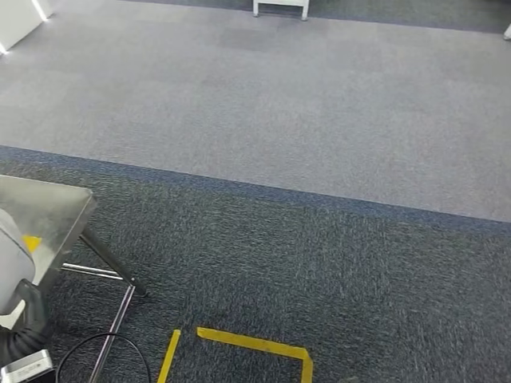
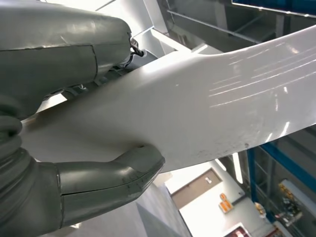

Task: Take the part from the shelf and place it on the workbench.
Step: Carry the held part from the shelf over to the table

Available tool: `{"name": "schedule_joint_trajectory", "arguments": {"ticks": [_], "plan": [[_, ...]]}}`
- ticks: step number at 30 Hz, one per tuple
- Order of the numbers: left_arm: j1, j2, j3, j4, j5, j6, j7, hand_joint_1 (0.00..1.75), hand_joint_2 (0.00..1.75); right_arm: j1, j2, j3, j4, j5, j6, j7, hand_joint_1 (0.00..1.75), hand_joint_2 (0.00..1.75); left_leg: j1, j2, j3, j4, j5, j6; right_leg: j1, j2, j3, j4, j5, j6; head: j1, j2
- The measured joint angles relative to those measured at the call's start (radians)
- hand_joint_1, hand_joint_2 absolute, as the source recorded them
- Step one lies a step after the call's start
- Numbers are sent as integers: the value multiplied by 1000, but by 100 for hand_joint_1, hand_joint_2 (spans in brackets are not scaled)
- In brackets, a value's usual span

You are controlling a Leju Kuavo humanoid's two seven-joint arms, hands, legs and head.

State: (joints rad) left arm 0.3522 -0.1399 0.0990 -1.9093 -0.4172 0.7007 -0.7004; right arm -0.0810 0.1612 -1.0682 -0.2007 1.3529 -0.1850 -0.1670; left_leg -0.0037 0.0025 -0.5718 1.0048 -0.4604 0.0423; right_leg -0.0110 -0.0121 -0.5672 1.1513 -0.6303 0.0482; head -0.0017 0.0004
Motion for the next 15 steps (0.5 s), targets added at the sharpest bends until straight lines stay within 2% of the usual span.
{"name": "schedule_joint_trajectory", "arguments": {"ticks": [1,2,3,4,5,6,7,8,9,10,11,12,13,15], "plan": [[0,-2,0,0,0,0,0,175,175,2,0,0,0,0,0,-1,0,175,-1,-13,-1,0,0,2,0,10,-39,72,-26,-1,2,0],[0,-3,1,0,-1,-1,0,175,175,5,0,0,0,-1,0,-2,0,175,-2,-28,-1,1,0,3,1,12,-72,125,-37,-2,2,0],[0,-3,1,0,-2,-1,0,175,175,7,0,0,0,-1,1,-2,0,175,-4,-43,0,1,0,3,1,13,-91,144,-29,-5,3,0],[0,-4,2,0,-3,-1,0,175,175,8,0,0,0,-3,1,-3,0,175,-5,-59,1,1,0,3,2,15,-88,118,3,-8,3,0],[0,-4,2,0,-5,-1,0,175,175,9,0,0,0,-4,1,-3,0,175,-5,-74,3,2,-1,2,2,24,-69,58,47,-13,3,0],[0,-4,2,-1,-6,-1,0,175,175,9,0,0,0,-6,0,-3,0,175,-5,-88,4,2,-1,1,2,47,-42,-15,90,-19,3,0],[-2,-3,3,-1,-7,-1,0,175,175,9,0,0,0,-7,0,-3,0,175,-5,-102,3,4,-3,-1,1,75,-15,-83,120,-24,2,0],[-3,-3,3,-1,-9,-1,0,175,175,9,-1,0,0,-8,0,-3,0,175,-3,-113,-1,6,-2,-5,0,99,3,-126,133,-27,2,0],[-4,-3,3,-1,-12,-1,0,175,175,9,-1,0,0,-10,0,-2,0,175,0,-126,-5,7,-1,-11,1,114,14,-146,135,-29,3,0],[-5,-4,3,-1,-15,-1,0,175,175,9,-1,0,0,-11,0,0,0,175,2,-140,-10,8,0,-18,2,111,20,-153,133,-30,3,0],[-5,-4,3,-1,-18,-1,0,175,175,9,0,0,0,-12,0,1,0,175,5,-147,-13,8,1,-25,2,98,24,-156,134,-33,3,0],[-6,-4,3,-2,-21,-1,0,175,175,8,0,0,0,-13,0,1,0,175,5,-133,-16,13,-3,-30,1,84,29,-163,136,-38,2,0],[-8,-4,4,-2,-24,-1,0,175,175,8,1,0,0,-14,0,0,0,175,3,-107,-25,33,-16,-34,0,69,34,-169,138,-42,-1,0],[-15,-4,4,-2,-29,0,0,175,175,11,1,0,0,-14,0,0,0,175,2,-40,-71,132,-71,-43,0,35,42,-177,137,-50,-5,0]]}}
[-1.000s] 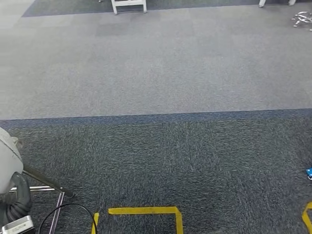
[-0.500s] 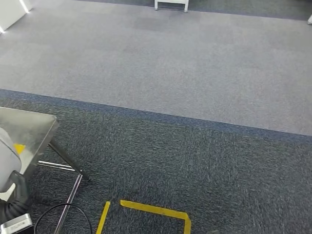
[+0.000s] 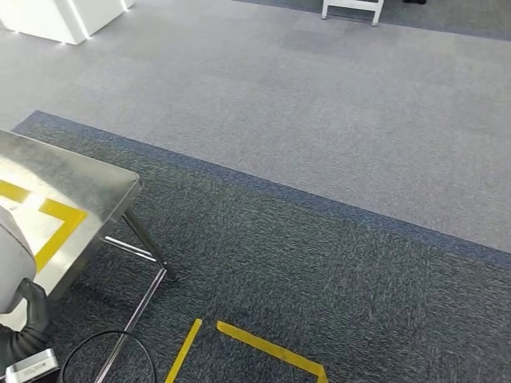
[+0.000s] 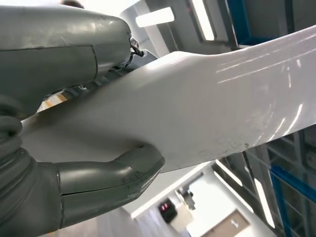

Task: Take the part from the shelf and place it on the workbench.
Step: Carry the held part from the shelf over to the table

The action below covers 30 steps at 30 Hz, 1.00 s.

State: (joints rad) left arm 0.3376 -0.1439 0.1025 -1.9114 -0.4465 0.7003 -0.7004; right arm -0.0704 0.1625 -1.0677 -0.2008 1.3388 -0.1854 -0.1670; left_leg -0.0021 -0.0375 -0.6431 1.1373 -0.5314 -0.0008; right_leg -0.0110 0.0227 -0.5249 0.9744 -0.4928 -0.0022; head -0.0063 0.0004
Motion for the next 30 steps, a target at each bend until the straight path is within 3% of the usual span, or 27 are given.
{"name": "schedule_joint_trajectory", "arguments": {"ticks": [2,3,4,5,7,9,11,12,14,16,17,18,19,20,21,23,25,26,27,28,30], "plan": [[-2,-1,0,0,-6,0,0,175,175,3,0,0,0,-1,0,1,0,175,6,23,-59,122,-49,-9,1,-34,3,0,-5,-2,-1,0],[-2,-1,1,0,-10,0,0,175,175,3,0,0,0,-2,0,1,0,175,9,26,-72,147,-50,-13,2,-50,5,0,-8,-2,-1,0],[-3,-1,3,0,-14,-1,0,175,175,3,0,0,0,-4,0,2,0,175,12,30,-65,135,-32,-16,2,-64,7,0,-10,0,-1,0],[-4,-1,4,0,-19,-1,0,175,175,3,0,0,0,-7,0,1,0,175,14,38,-39,83,1,-17,2,-77,11,0,-13,3,-2,0],[-14,-4,6,1,-31,-1,0,175,175,2,0,0,0,-13,0,1,0,175,9,85,33,-55,57,-13,4,-102,21,1,-22,11,-2,0],[-26,-9,7,1,-39,-1,0,175,175,1,0,-1,0,-17,0,0,0,175,0,118,67,-124,69,0,9,-122,27,3,-30,22,-1,0],[-30,-13,8,2,-44,-1,0,175,175,-2,0,-1,0,-20,1,-1,0,175,-5,101,66,-127,65,15,10,-142,34,1,-36,32,-1,0],[-31,-15,8,2,-46,-1,0,175,175,-4,0,-1,0,-21,1,-1,0,175,-4,90,67,-130,67,21,9,-136,36,4,-42,39,-1,0],[-38,-18,8,2,-50,-1,0,175,175,-6,0,-1,0,-22,1,-4,0,175,1,67,70,-136,71,35,4,-86,11,58,-77,48,4,0],[-46,-22,8,3,-51,-1,1,175,175,-4,0,-3,0,-22,1,-6,0,175,3,44,69,-137,72,43,1,-34,-60,196,-139,51,10,0],[-47,-24,8,4,-50,-1,1,175,175,-2,0,-3,0,-22,1,-6,0,175,2,30,69,-136,72,44,1,-27,-100,264,-160,52,10,0],[-48,-26,9,4,-45,-1,1,175,175,0,0,-3,0,-22,1,-6,0,175,2,16,70,-136,71,45,1,-24,-128,305,-164,53,10,0],[-49,-27,10,4,-37,-1,0,175,175,1,0,-3,0,-22,1,-6,0,175,2,1,71,-136,71,45,1,-23,-137,305,-144,52,10,0],[-50,-29,12,4,-25,-1,0,175,175,2,0,-4,0,-22,0,-6,0,175,2,-14,74,-135,70,44,1,-19,-127,263,-107,50,10,0],[-51,-32,14,4,-10,-1,0,175,175,1,-1,-4,0,-23,0,-6,0,175,2,-29,76,-135,68,41,0,-7,-100,191,-60,47,10,0],[-54,-35,22,4,23,-1,0,175,175,0,-2,-4,0,-23,-1,-7,0,175,2,-54,75,-131,65,35,-4,39,-47,63,-6,40,10,0],[-57,-39,36,3,56,-1,0,175,175,-2,-2,-4,0,-24,-4,-8,0,175,5,-75,67,-128,66,23,-4,62,-25,23,-3,35,9,0],[-57,-41,46,1,69,-1,0,175,175,-3,-2,-4,0,-24,-7,-10,0,175,7,-86,64,-128,68,17,-3,53,-21,20,-3,31,9,0],[-57,-43,58,-2,79,-1,0,175,175,-4,-2,-4,0,-25,-9,-11,0,175,8,-88,61,-125,67,11,-3,42,-19,18,-2,26,9,0],[-57,-45,69,-5,84,0,0,175,175,-5,-2,-4,0,-25,-12,-13,0,175,7,-74,55,-112,57,5,-5,29,-16,15,-1,20,7,0],[-59,-47,85,-10,87,0,0,175,175,-6,-1,-4,-1,-25,-14,-14,0,175,5,-20,18,-29,6,-3,-6,-2,-11,10,-2,8,2,0]]}}
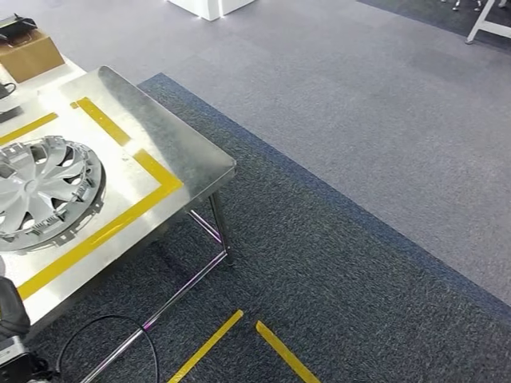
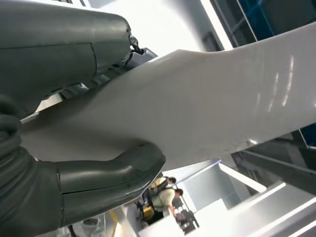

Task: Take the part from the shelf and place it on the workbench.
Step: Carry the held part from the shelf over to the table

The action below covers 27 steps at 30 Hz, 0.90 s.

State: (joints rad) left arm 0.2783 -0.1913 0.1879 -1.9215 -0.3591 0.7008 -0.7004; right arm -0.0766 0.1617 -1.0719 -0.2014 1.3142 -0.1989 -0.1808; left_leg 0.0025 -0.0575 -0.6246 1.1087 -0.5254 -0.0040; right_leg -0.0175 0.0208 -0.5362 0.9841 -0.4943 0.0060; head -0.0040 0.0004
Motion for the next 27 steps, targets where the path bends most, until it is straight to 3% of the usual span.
{"name": "schedule_joint_trajectory", "arguments": {"ticks": [2,3,4,6,8,10,12,14,16,18,19,20,21,23,25,27], "plan": [[-2,-2,9,-1,1,0,0,175,175,2,0,0,0,0,0,0,0,175,1,39,-63,135,-63,-7,2,-31,2,0,-5,-6,-2,0],[-1,-3,12,-1,2,0,0,175,175,2,0,0,0,0,0,0,0,175,3,45,-84,180,-75,-9,3,-47,4,0,-7,-6,-3,0],[0,-3,16,-1,3,0,0,175,175,3,0,0,0,0,0,0,0,175,4,49,-87,189,-68,-11,3,-61,6,1,-9,-6,-3,0],[1,-3,23,-1,6,-1,0,175,175,1,0,0,0,0,0,0,0,175,5,66,-34,90,-2,-9,3,-87,15,1,-15,-2,-3,0],[-1,-4,26,-4,7,-1,0,175,175,-1,0,0,0,0,0,0,0,175,-2,109,35,-42,46,-1,7,-109,25,2,-24,6,-3,0],[0,-7,29,-9,11,-1,0,175,175,-3,0,0,0,1,0,3,0,175,-9,129,57,-91,48,8,13,-129,30,3,-31,16,-3,0],[5,-12,37,-18,17,-1,0,175,175,-6,0,0,0,2,-1,8,0,175,-8,109,54,-96,48,20,13,-142,33,2,-37,27,-3,0],[6,-18,44,-33,21,-1,0,175,175,-8,0,0,0,3,-2,11,0,175,-3,87,56,-101,52,32,8,-100,21,34,-63,37,0,0],[3,-26,46,-47,21,0,0,175,175,-5,0,0,0,3,-3,11,0,175,0,66,57,-103,55,41,5,-41,-36,152,-122,42,7,0],[2,-31,47,-55,21,0,0,175,175,0,0,0,0,2,-4,10,0,175,0,40,57,-103,55,44,6,-25,-112,288,-166,43,9,0],[2,-33,48,-58,20,0,0,175,175,2,0,0,0,1,-4,9,0,175,-1,24,57,-103,54,44,6,-23,-132,314,-159,42,9,0],[2,-35,48,-61,20,0,0,175,175,4,0,0,0,0,-4,8,0,175,-1,9,59,-102,54,44,6,-20,-133,295,-131,40,9,0],[3,-36,48,-65,19,0,0,175,175,4,0,0,0,0,-4,8,0,175,-1,-6,61,-102,54,43,6,-13,-114,237,-89,37,9,0],[2,-38,48,-71,16,0,0,175,175,5,0,0,0,-2,-4,6,0,175,-1,-33,61,-99,51,38,1,37,-57,91,-18,29,9,0],[4,-39,47,-77,12,-1,0,175,175,5,0,0,0,-5,-4,4,0,175,2,-57,54,-97,51,26,-1,75,-23,20,-2,24,8,0],[8,-40,46,-84,9,-1,0,175,175,6,1,0,0,-9,-4,0,0,175,6,-79,47,-98,54,11,1,62,-14,14,-3,18,8,0]]}}
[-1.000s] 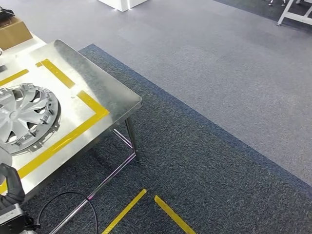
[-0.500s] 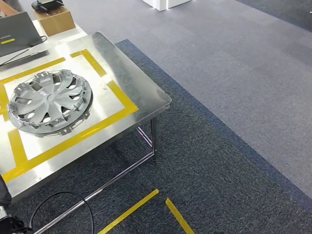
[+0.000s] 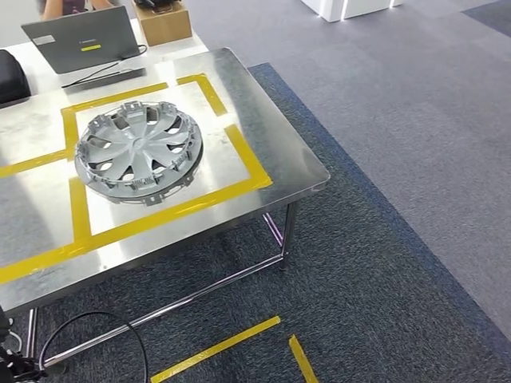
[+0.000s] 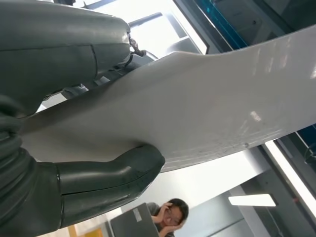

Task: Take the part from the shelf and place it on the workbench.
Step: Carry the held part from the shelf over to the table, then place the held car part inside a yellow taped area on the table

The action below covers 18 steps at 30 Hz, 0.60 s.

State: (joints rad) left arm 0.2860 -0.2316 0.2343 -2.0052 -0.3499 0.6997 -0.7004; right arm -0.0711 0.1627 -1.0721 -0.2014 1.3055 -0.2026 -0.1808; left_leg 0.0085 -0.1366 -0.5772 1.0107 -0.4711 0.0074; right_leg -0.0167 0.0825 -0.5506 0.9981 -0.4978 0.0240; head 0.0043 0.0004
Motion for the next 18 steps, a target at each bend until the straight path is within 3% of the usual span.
{"name": "schedule_joint_trajectory", "arguments": {"ticks": [1,2,4,6,7,8,9,11,13,14,16,18], "plan": [[2,0,0,-4,-2,0,0,175,175,0,1,0,0,-2,0,-2,0,175,-1,10,-3,4,-3,-6,-1,-12,2,-3,2,-5,-1,0],[2,0,0,-8,-5,0,0,175,175,0,2,0,0,-3,0,-4,0,175,-2,35,-11,23,-16,-12,-3,-27,6,-8,3,-11,-4,0],[0,-1,-4,-14,-12,0,0,175,175,2,2,0,-1,-4,1,-7,0,175,-3,100,-54,118,-71,-21,-3,-59,12,-12,1,-20,-10,0],[0,-1,-7,-15,-15,0,0,175,175,5,2,-1,-1,-5,2,-7,0,175,0,123,-114,246,-126,-29,-1,-93,15,-11,-4,-25,-12,0],[1,-1,-8,-15,-16,0,0,175,175,5,2,-1,-1,-5,3,-7,0,175,2,126,-129,278,-131,-31,-1,-108,16,-11,-6,-25,-12,0],[3,-1,-8,-16,-15,0,0,175,175,5,2,-1,-1,-6,4,-7,0,175,3,128,-124,271,-116,-32,-1,-123,19,-11,-9,-24,-12,0],[4,-1,-8,-17,-15,0,0,175,175,5,2,-1,-1,-6,5,-7,0,175,3,135,-99,224,-84,-31,-1,-136,23,-11,-12,-22,-13,0],[5,-1,-8,-21,-12,0,0,175,175,4,3,-1,-1,-7,7,-7,0,175,-4,180,-24,83,-22,-22,3,-159,33,-10,-19,-16,-13,0],[5,-1,-9,-25,-9,0,0,175,175,3,4,-1,-1,-7,9,-8,0,175,-14,214,13,6,-5,-8,8,-177,40,-9,-26,-7,-11,0],[6,-1,-9,-27,-8,0,0,175,175,2,4,-1,-1,-7,10,-8,0,175,-18,214,13,1,-9,-2,9,-188,42,-10,-28,-1,-11,0],[9,-1,-9,-32,-5,0,0,175,175,-1,4,-1,-1,-7,12,-8,0,175,-15,189,11,-4,-5,10,8,-199,47,-11,-34,10,-11,0],[8,-2,-10,-37,-1,0,0,175,175,-3,4,-1,-1,-6,13,-8,0,175,-8,166,14,-13,1,21,5,-156,29,35,-67,20,-7,0]]}}
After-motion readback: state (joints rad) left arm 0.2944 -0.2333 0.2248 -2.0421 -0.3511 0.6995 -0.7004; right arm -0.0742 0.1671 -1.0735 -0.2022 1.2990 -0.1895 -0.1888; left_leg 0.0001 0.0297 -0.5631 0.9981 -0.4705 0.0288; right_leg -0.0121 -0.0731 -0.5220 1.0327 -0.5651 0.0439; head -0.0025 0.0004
